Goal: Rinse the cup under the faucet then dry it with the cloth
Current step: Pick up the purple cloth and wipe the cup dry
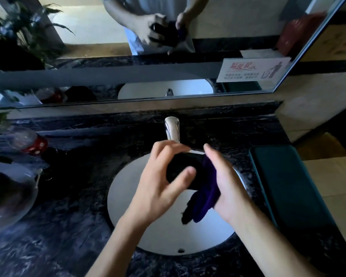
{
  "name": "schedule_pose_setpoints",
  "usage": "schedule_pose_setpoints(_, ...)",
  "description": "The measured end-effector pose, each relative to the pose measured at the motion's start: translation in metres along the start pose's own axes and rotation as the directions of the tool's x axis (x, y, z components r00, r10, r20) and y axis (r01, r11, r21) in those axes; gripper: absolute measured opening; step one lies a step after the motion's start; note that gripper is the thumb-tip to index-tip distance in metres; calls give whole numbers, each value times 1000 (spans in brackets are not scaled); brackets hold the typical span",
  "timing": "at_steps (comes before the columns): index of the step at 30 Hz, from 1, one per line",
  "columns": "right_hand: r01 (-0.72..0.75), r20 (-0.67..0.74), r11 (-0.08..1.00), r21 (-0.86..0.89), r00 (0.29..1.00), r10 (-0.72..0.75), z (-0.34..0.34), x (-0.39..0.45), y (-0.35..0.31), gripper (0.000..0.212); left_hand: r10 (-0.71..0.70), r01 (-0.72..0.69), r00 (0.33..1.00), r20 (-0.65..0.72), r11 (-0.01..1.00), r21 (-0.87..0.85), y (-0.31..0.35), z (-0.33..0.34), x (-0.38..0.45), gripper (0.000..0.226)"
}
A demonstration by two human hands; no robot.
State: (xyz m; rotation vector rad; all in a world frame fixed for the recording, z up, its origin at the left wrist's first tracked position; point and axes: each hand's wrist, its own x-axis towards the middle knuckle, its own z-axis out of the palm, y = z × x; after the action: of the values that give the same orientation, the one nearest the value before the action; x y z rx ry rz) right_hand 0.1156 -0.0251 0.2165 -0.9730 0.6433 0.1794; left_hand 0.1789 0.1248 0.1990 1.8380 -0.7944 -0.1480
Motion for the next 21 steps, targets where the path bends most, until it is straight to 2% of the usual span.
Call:
schedule_pose_setpoints(1,-48,0,998,50,999,48,0,2,-1,61,54,-56,998,33,996,64,-2,0,0,41)
schedule_pose_setpoints(3,5,5,1000,4,1000,-5,-1,0,-3,57,37,-41,998,57,996,73,-4,-3,-1,49)
schedule_pose_setpoints(5,188,45,970,-154,982,-183,-3,-3,-1,49,-88,88,996,7,995,-52,-2,-6,-2,47)
schedule_pose_setpoints(7,386,126,838,-386,922,-367,-7,-8,-2,57,-226,218,974,-17,954,-206,4,-6,-1,44)
schedule_pose_setpoints(8,445,186,764,-468,894,-407,-10,-9,-4,59,-306,294,952,6,908,-300,8,-5,-1,43)
schedule_pose_setpoints(10,532,368,612,-586,847,-384,-16,-15,-10,53,-510,515,846,157,705,-488,10,0,-1,48)
schedule_pose_setpoints(12,568,500,415,-710,823,-270,-21,-15,-14,34,-643,702,678,355,425,-572,10,4,-4,61)
schedule_pose_setpoints(14,561,538,265,-784,828,-161,-23,-12,-18,37,-663,779,564,492,229,-584,6,8,-10,66)
schedule_pose_setpoints(15,561,545,253,-788,827,-138,-26,-11,-19,35,-656,794,536,531,177,-582,5,9,-13,58)
schedule_pose_setpoints(16,566,550,303,-766,822,-145,-28,-11,-20,33,-647,796,523,555,138,-590,5,9,-15,45)
schedule_pose_setpoints(17,567,551,408,-715,817,-171,-32,-12,-21,34,-644,782,523,558,103,-615,3,9,-17,37)
schedule_pose_setpoints(19,521,467,644,-561,841,-274,-40,-11,-19,53,-663,734,522,537,28,-678,3,10,-17,33)
schedule_pose_setpoints(21,495,356,786,-371,857,-371,-43,-10,-10,68,-684,682,538,492,10,-731,-2,12,-18,33)
